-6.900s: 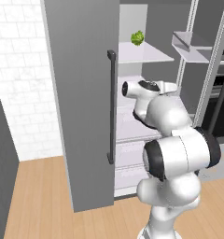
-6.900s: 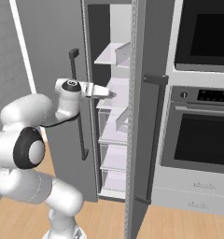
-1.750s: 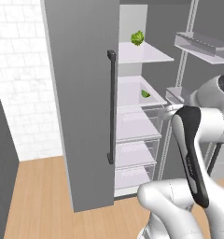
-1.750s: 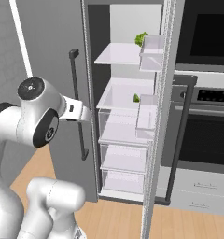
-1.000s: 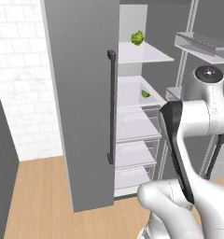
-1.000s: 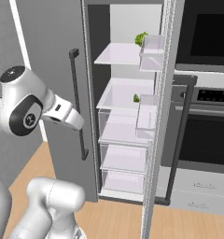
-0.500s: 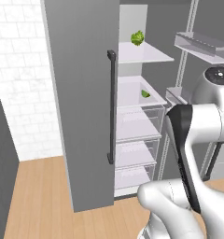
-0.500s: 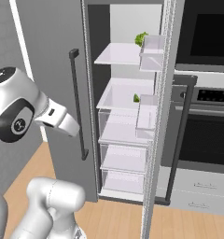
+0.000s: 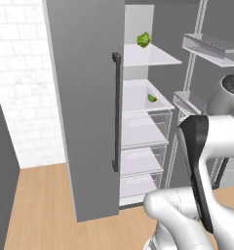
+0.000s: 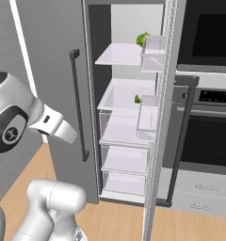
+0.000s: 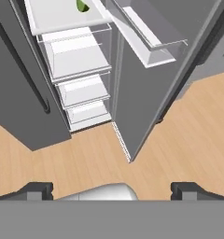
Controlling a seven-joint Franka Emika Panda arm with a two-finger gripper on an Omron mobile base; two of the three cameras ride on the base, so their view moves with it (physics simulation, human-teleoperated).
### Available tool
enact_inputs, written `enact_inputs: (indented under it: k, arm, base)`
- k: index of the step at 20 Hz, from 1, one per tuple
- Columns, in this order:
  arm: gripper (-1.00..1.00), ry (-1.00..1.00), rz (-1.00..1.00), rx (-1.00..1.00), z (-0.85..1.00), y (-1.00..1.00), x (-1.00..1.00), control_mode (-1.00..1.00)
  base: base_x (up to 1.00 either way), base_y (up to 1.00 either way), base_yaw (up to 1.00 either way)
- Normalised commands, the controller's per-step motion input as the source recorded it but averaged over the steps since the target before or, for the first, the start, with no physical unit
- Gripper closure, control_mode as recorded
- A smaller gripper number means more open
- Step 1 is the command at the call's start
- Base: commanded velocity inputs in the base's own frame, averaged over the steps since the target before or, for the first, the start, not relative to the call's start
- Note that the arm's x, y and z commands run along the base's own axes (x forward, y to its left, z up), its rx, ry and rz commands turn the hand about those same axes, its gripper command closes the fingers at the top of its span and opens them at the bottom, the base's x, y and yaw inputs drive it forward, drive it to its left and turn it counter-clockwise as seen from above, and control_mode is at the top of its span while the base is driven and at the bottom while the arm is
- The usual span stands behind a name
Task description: Grab a lemon wedge from the fridge and one ice cube from the ice bowl, and put them in the glass of lemonade.
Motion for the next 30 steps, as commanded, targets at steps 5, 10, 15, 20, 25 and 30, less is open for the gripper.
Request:
enact_inputs:
  k: [5,10,15,20,25,30]
  arm:
    - [-1.00,0.00,-0.01,0.00,0.00,0.00,0.00,1.00]
    - [-1.00,0.00,0.00,0.00,0.00,0.00,0.00,1.00]
    - [-1.00,0.00,0.00,0.00,0.00,0.00,0.00,1.00]
    - [-1.00,0.00,0.00,0.00,0.00,0.00,0.00,1.00]
    - [-1.00,0.00,0.00,0.00,0.00,0.00,0.00,1.00]
    - [-1.00,0.00,0.00,0.00,0.00,0.00,0.00,1.00]
  base:
    - [0.10,-0.06,0.00]
    - [0.44,-0.18,0.00]
    - [0.76,-0.21,0.01]
    - [0.81,-0.25,0.06]
    - [0.48,-0.25,0.06]
    - [0.13,-0.43,0.09]
